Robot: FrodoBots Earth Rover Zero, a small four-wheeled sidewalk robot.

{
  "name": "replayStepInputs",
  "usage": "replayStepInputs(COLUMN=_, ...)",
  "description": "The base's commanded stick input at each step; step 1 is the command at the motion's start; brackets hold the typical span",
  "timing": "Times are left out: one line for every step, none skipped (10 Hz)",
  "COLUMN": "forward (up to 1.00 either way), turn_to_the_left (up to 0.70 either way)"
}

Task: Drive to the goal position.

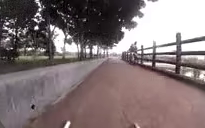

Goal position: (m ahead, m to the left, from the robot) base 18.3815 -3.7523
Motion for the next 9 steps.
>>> replayStepInputs(forward=0.70, turn_to_the_left=0.01)
replayStepInputs(forward=0.70, turn_to_the_left=0.01)
replayStepInputs(forward=0.70, turn_to_the_left=0.01)
replayStepInputs(forward=0.70, turn_to_the_left=0.01)
replayStepInputs(forward=0.70, turn_to_the_left=0.01)
replayStepInputs(forward=0.70, turn_to_the_left=0.01)
replayStepInputs(forward=0.70, turn_to_the_left=0.01)
replayStepInputs(forward=0.70, turn_to_the_left=0.02)
replayStepInputs(forward=0.70, turn_to_the_left=0.02)
